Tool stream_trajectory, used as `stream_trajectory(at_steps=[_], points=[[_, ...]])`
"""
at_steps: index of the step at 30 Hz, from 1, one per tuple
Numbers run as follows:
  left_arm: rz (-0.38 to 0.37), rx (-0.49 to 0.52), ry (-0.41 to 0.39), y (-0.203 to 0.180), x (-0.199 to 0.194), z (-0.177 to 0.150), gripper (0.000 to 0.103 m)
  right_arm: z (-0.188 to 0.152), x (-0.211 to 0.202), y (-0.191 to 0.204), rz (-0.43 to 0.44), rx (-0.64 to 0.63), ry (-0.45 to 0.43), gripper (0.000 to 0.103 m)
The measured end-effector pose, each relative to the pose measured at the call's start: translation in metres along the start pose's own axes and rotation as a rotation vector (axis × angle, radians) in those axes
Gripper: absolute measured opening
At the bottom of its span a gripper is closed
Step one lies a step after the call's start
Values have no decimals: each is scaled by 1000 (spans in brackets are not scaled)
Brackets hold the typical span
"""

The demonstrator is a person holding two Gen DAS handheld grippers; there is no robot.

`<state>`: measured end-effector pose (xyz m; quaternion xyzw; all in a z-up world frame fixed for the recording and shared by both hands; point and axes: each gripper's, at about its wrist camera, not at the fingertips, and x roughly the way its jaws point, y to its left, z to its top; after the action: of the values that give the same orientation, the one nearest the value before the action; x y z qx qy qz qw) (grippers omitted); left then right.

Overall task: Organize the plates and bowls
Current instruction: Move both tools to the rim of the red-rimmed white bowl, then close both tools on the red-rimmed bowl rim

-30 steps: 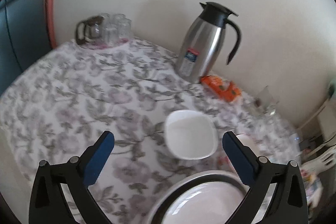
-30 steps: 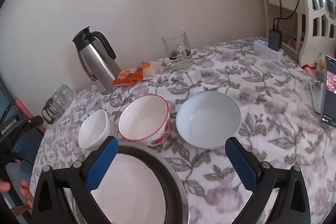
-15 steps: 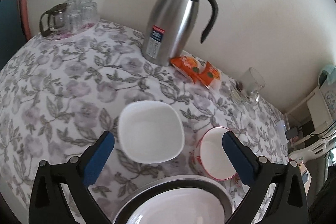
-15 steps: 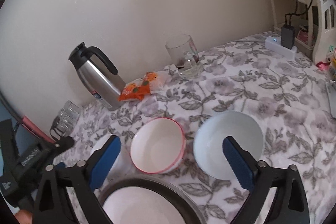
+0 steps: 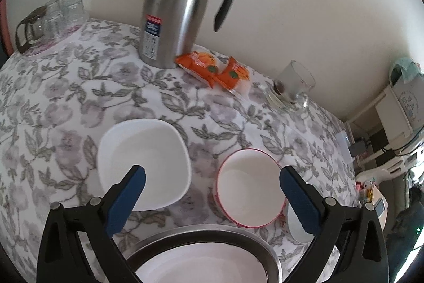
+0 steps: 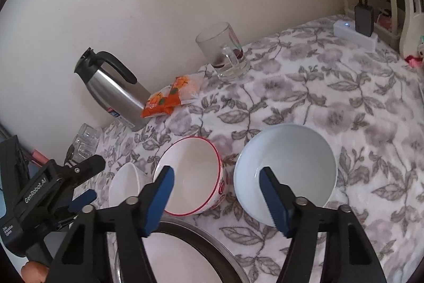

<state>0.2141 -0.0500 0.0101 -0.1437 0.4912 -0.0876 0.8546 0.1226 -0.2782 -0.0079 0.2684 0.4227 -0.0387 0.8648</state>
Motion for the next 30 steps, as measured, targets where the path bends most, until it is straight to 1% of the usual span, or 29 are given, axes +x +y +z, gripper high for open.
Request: stream_trajectory(at_steps=[2, 4, 5, 6, 9, 10, 13, 15, 17, 18, 19, 21, 23, 25, 27, 30], points=[[-16, 6, 19, -3, 6, 0, 92, 0, 4, 1, 21, -5, 15, 59], [-32, 9, 34, -5, 10, 0, 83, 0, 7, 2, 40, -8, 26, 55], [-38, 11, 41, -6, 13, 0, 81, 0, 8, 4, 48, -13, 30, 53], [-44, 14, 45, -6, 15, 0, 77, 0, 9, 5, 54, -18, 36, 51], [-57, 21, 57, -9, 21, 0, 68, -1, 15, 8, 65, -37, 54, 40], [-60, 23, 64, -10, 24, -1, 63, -2, 18, 9, 67, -41, 60, 39], [-67, 34, 89, -12, 33, -3, 61, -5, 25, 10, 72, -47, 84, 38], [-66, 40, 96, -14, 37, -4, 60, -6, 30, 10, 65, -48, 99, 34], [-64, 49, 102, -15, 41, -5, 60, -8, 34, 10, 55, -46, 115, 34], [-64, 51, 105, -15, 42, -5, 58, -8, 36, 10, 52, -47, 121, 32], [-63, 53, 109, -15, 44, -5, 54, -9, 39, 10, 51, -49, 128, 31], [-63, 54, 116, -15, 46, -5, 50, -10, 41, 10, 50, -52, 135, 31], [-64, 57, 120, -15, 49, -6, 48, -10, 44, 10, 46, -48, 144, 31], [-60, 62, 125, -15, 52, -7, 43, -11, 47, 10, 42, -49, 152, 28], [-58, 65, 131, -15, 55, -7, 39, -12, 50, 10, 38, -50, 157, 27], [-48, 72, 140, -15, 59, -8, 37, -13, 54, 8, 24, -44, 172, 27]])
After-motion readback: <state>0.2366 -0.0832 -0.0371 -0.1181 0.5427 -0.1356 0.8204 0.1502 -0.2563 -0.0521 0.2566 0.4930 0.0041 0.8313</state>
